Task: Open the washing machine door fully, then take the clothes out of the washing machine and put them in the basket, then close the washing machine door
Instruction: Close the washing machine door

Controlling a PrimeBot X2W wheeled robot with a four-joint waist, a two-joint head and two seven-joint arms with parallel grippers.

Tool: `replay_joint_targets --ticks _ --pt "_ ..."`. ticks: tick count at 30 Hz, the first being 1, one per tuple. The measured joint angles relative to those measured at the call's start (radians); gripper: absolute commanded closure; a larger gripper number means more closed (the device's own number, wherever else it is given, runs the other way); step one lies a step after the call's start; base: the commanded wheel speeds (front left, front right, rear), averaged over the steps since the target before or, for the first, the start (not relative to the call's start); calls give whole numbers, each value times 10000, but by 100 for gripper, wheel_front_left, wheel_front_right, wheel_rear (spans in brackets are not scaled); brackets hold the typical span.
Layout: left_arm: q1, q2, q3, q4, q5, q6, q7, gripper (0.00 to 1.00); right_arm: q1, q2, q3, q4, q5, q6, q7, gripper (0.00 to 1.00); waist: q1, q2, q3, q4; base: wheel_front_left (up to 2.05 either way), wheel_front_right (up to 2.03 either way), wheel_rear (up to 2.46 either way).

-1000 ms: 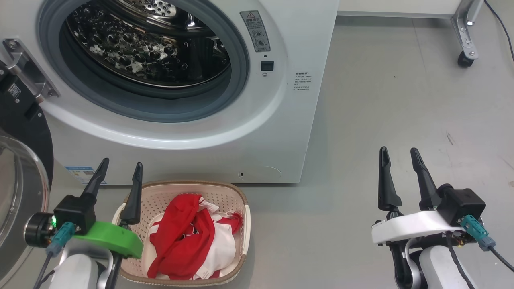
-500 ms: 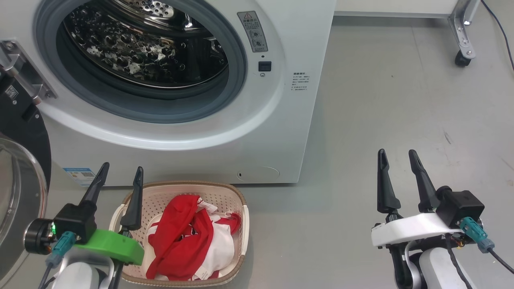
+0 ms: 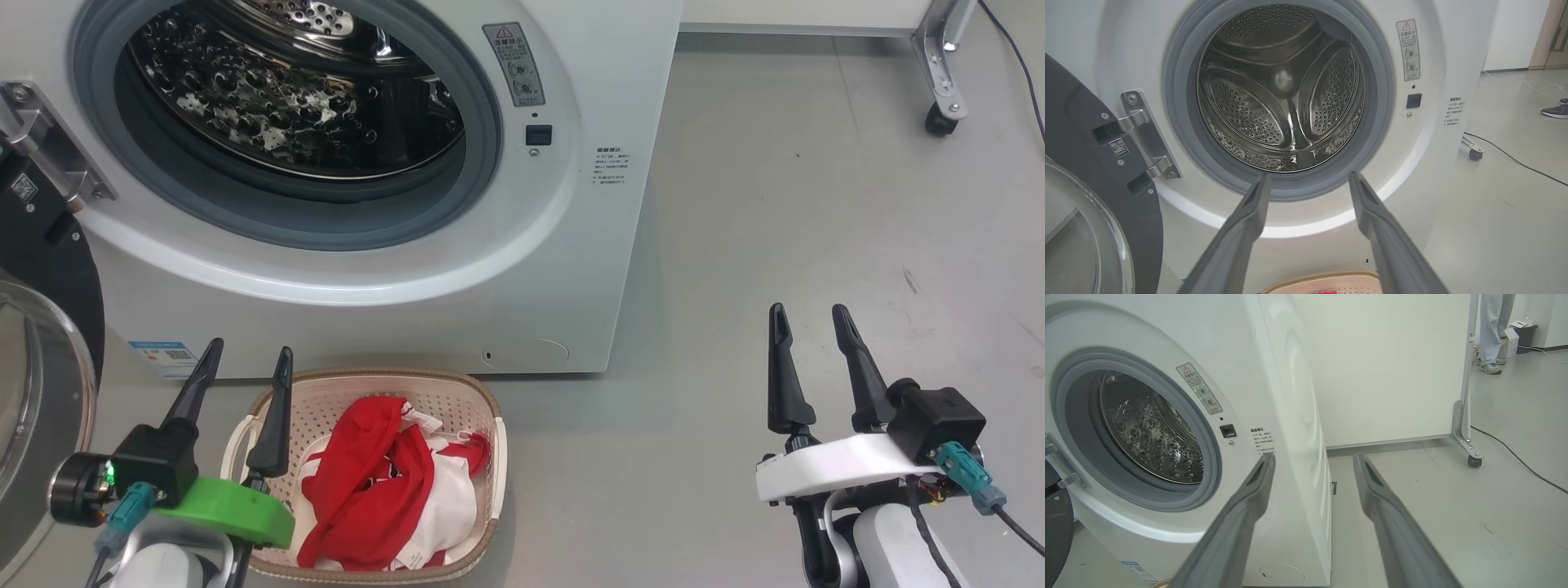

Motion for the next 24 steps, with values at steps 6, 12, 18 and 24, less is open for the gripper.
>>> replay_joint_targets --ticks 6,12,18,24 --pt "18 -54 35 -35 63 -2 0 0 0 0 0 -2 0 0 0 0 0 0 -15 1 0 0 0" --pt "72 -121 82 -52 86 -4 0 0 0 0 0 -2 2 0 0 0 0 0 -45 -8 0 0 0" --pt "113 -146 138 -130 140 -13 0 0 1 0 0 -2 2 0 0 0 0 0 -54 -18 0 0 0" --pt "171 -186 198 -151 148 -19 0 0 2 0 0 -4 2 0 0 0 0 0 -40 -22 0 0 0"
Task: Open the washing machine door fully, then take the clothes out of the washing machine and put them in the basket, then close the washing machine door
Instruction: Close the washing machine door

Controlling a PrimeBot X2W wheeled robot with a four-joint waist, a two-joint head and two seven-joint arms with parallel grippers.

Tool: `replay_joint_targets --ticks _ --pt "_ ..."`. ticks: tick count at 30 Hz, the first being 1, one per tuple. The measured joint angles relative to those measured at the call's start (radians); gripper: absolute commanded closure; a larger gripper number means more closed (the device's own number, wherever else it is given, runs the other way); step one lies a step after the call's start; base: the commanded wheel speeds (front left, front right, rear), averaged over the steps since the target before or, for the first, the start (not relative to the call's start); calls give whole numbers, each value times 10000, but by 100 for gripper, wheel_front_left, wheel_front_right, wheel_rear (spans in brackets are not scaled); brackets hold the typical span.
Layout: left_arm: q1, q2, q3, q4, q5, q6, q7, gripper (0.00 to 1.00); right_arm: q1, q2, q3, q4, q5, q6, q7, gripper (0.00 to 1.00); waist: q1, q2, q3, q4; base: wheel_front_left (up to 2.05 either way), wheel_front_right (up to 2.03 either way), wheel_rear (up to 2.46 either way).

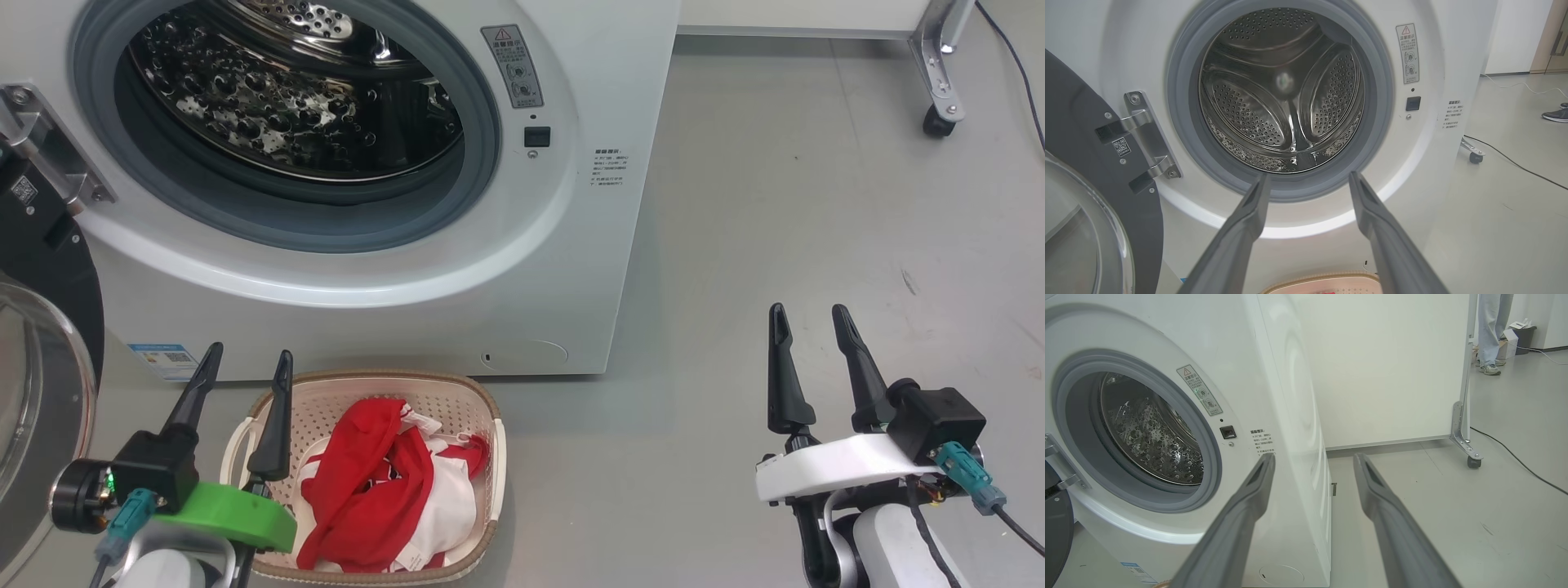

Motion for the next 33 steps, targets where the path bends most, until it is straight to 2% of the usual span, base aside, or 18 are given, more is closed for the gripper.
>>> replay_joint_targets --ticks 17,33 --pt "19 -81 73 67 -12 -82 0 0 1 4 25 6 2 71 0 0 0 0 -47 28 -11 12 -1" --pt "33 -105 67 111 8 -90 0 0 2 4 48 21 2 73 0 0 0 0 -84 38 -72 72 0"
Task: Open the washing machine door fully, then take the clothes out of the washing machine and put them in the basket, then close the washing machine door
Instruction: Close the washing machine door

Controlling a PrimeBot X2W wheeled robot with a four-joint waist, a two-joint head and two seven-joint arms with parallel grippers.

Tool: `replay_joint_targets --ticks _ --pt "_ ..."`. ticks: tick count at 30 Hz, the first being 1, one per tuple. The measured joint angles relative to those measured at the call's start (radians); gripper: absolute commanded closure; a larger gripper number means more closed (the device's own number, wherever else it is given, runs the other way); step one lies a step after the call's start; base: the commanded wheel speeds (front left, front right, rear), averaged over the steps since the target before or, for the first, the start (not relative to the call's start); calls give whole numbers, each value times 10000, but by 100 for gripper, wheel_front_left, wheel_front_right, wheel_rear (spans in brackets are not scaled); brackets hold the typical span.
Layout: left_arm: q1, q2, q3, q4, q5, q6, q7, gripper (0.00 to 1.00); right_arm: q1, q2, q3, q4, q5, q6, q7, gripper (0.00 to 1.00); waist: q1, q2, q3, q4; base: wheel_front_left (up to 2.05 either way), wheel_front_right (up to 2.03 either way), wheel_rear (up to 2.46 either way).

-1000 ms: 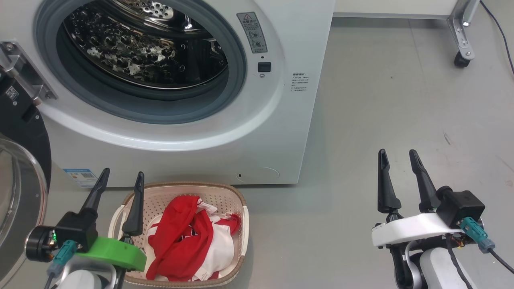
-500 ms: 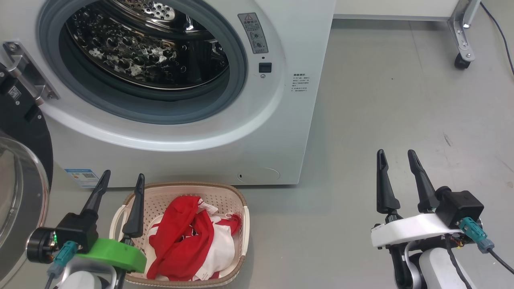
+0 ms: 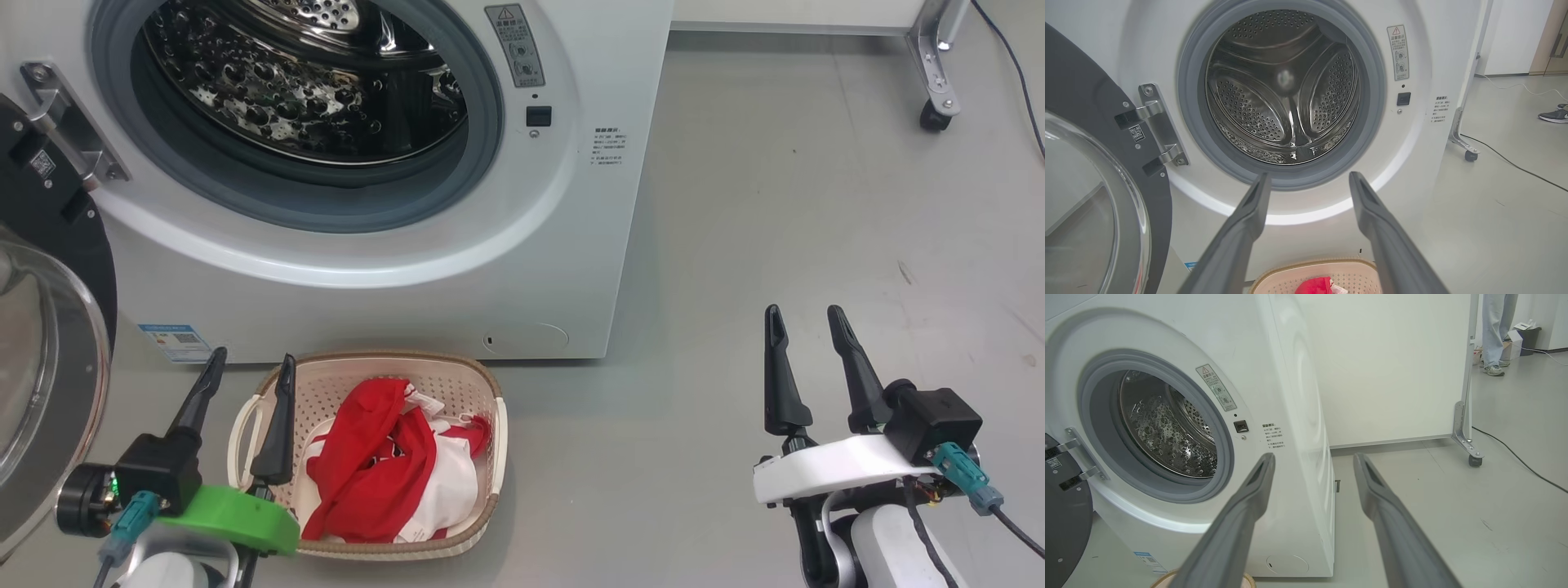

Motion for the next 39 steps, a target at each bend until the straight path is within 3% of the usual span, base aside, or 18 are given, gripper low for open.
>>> replay_joint_targets --ticks 22,39 --pt "0 -75 17 -142 121 -58 0 0 0 2 2 -15 0 -6 0 0 0 0 179 61 -119 119 0" --pt "0 -169 63 -161 263 -92 0 0 0 2 8 -19 2 -12 0 0 0 0 197 90 -53 53 0"
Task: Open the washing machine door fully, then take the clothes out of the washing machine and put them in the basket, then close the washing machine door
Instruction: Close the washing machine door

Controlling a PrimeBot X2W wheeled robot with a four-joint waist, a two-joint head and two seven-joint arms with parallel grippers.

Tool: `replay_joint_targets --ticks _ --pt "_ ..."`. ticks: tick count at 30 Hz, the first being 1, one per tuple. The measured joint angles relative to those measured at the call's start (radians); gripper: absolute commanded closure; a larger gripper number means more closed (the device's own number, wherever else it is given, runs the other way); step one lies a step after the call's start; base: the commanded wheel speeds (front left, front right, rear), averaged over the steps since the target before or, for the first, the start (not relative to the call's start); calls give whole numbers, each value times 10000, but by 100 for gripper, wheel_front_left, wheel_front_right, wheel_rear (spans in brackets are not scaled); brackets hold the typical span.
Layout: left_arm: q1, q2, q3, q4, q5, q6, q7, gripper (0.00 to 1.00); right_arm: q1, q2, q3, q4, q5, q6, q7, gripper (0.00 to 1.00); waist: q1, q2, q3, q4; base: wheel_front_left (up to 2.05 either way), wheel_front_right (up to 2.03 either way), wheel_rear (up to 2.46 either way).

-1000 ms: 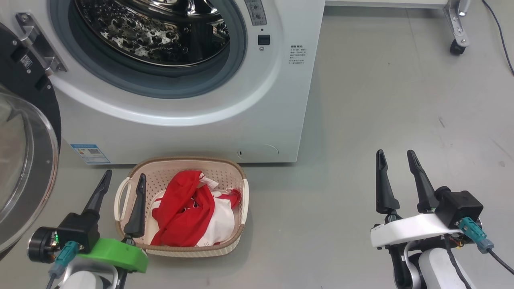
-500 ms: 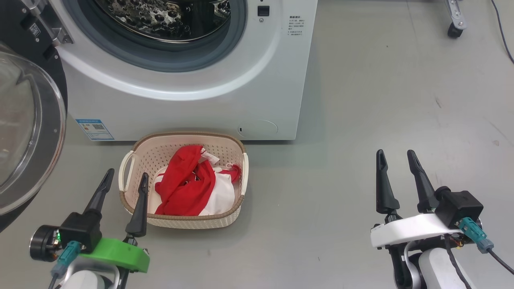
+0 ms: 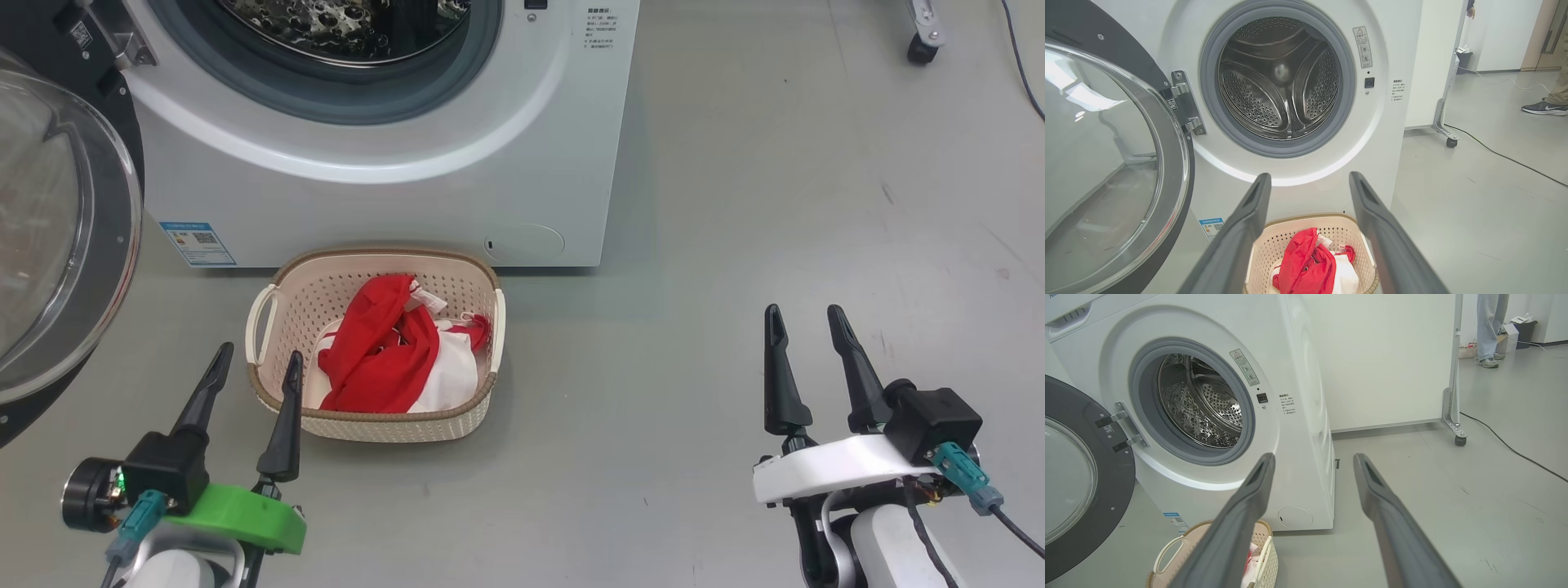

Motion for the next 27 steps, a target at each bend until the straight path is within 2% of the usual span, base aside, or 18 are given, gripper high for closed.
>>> replay_joint_targets --ticks 27 --pt "0 -21 61 12 79 -36 0 0 -1 0 21 2 12 -2 0 0 0 0 -50 -31 -2 2 0"
